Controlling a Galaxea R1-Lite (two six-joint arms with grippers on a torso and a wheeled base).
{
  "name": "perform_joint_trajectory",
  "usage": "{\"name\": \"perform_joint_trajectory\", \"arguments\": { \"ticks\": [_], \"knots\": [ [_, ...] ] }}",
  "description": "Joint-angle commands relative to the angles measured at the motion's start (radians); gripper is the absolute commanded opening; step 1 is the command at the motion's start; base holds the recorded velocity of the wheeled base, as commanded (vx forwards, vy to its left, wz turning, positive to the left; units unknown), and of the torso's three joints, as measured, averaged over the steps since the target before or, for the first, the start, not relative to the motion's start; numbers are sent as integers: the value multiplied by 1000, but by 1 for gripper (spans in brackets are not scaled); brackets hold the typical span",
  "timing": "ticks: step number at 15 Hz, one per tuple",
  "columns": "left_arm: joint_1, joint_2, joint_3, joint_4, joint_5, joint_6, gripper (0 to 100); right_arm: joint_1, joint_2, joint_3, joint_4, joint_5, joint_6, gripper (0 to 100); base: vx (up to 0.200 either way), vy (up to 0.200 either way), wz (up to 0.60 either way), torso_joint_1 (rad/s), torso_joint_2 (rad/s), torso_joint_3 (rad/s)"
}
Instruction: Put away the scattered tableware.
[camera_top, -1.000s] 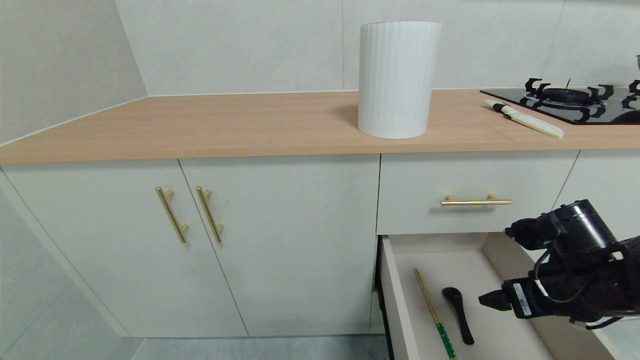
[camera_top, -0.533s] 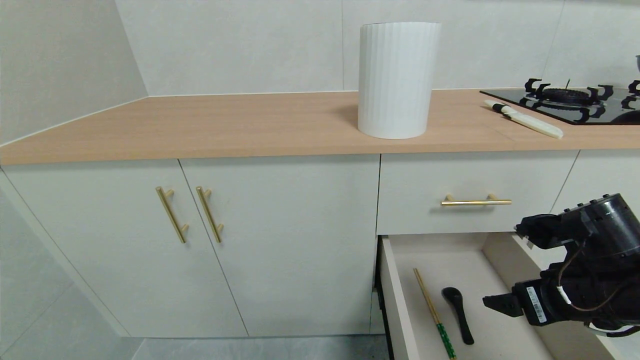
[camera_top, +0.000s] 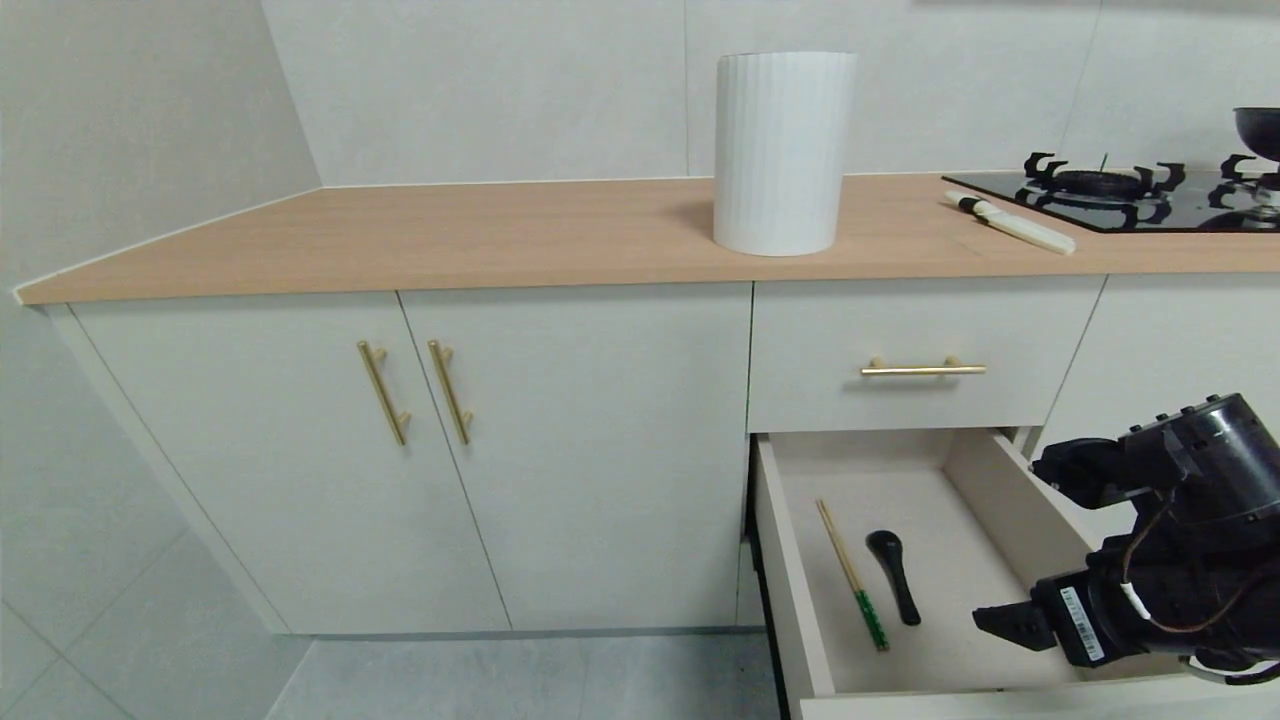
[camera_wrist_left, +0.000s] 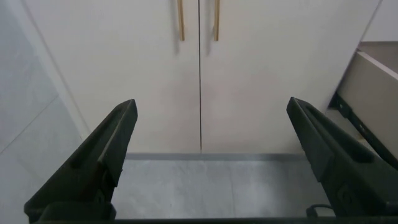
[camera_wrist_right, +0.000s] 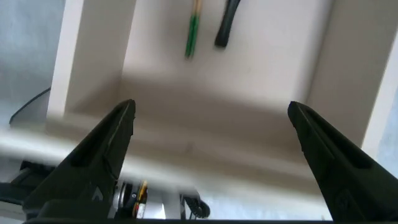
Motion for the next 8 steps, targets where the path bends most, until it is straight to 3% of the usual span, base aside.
{"name": "perform_joint_trajectory", "arguments": {
  "ticks": [1, 8],
  "knots": [
    [-1, 0, 0, 0, 0, -1, 100, 7, 3, 7, 0, 0, -2, 100, -200, 0, 0, 7, 7, 2],
    [-1, 0, 0, 0, 0, -1, 100, 27, 55, 27, 2, 2, -24, 100, 0, 0, 0, 0, 0, 0]
  ]
}}
